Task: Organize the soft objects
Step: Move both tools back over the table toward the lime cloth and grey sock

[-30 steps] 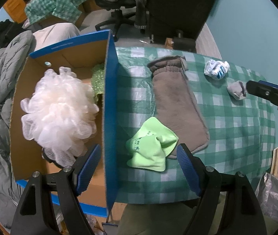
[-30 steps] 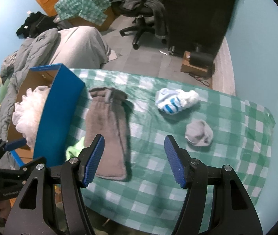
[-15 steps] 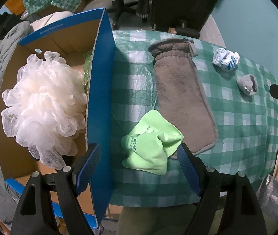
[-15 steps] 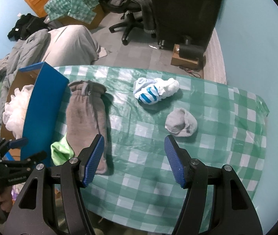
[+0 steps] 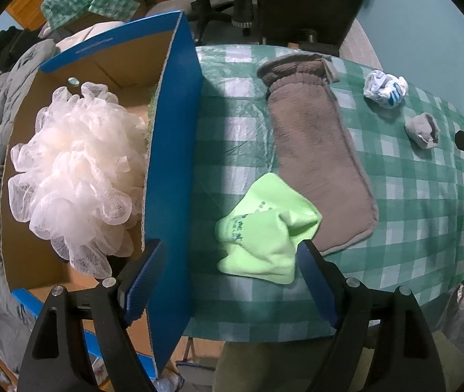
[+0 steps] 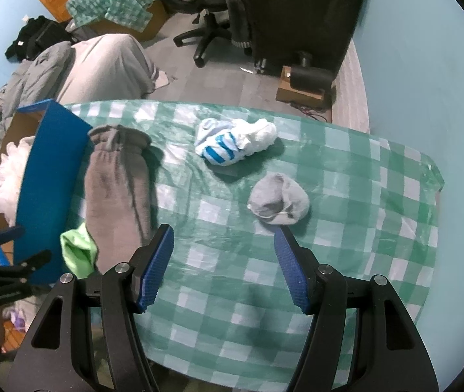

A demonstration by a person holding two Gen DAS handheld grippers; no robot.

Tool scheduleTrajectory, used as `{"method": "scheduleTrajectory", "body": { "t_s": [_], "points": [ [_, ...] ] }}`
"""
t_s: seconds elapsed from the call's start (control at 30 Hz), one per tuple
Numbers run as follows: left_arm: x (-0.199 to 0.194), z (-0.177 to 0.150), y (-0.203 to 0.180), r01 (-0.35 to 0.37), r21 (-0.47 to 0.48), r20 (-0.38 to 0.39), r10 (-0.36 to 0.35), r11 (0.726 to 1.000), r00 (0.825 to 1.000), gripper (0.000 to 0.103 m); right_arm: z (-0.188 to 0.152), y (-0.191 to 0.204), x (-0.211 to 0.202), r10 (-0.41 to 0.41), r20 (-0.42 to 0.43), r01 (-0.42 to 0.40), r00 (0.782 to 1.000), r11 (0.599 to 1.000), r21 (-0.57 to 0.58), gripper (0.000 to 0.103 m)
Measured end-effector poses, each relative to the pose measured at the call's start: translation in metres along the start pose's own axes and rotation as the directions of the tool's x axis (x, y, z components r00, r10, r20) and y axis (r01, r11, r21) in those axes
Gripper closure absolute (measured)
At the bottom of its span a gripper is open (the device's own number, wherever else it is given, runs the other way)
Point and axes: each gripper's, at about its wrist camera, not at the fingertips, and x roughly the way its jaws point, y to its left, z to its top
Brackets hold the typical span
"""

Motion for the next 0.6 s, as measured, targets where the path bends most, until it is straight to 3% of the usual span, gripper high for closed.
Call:
{"method": "scheduleTrajectory", "body": {
  "t_s": [0.17, 0.33, 0.43, 0.6],
  "points": [
    [0.002, -0.004, 0.005, -0.018, -0.021, -0.010, 0.017, 1.000, 1.000, 0.020, 0.002, -0.011, 0.007, -0.015, -0.017, 0.015, 1.000, 1.000, -0.010, 0.039],
    [-0.003, -0.006, 0.003, 0.037, -0.060, -0.014, -0.037, 0.998, 0.999, 0.020, 0.003, -0.018, 0.016, -0.024, -0.032, 0.024, 0.999, 0.999, -0.024, 0.038],
    [-0.006, -0.005, -0.009, 0.071, -0.039, -0.005, -0.071, 0.997, 0.997, 0.017, 0.005, -0.022, 0.021, -0.026, -0.039, 0.025, 0.999, 0.999, -0.030, 0.038],
    [0.007, 0.001, -0.032, 0.065, 0.010, -0.026, -0.065, 0.998, 0.998, 0.017, 0.008, -0.026, 0.029, -0.034, -0.052, 0.032, 0.998, 0.999, -0.044, 0.038]
  ]
}}
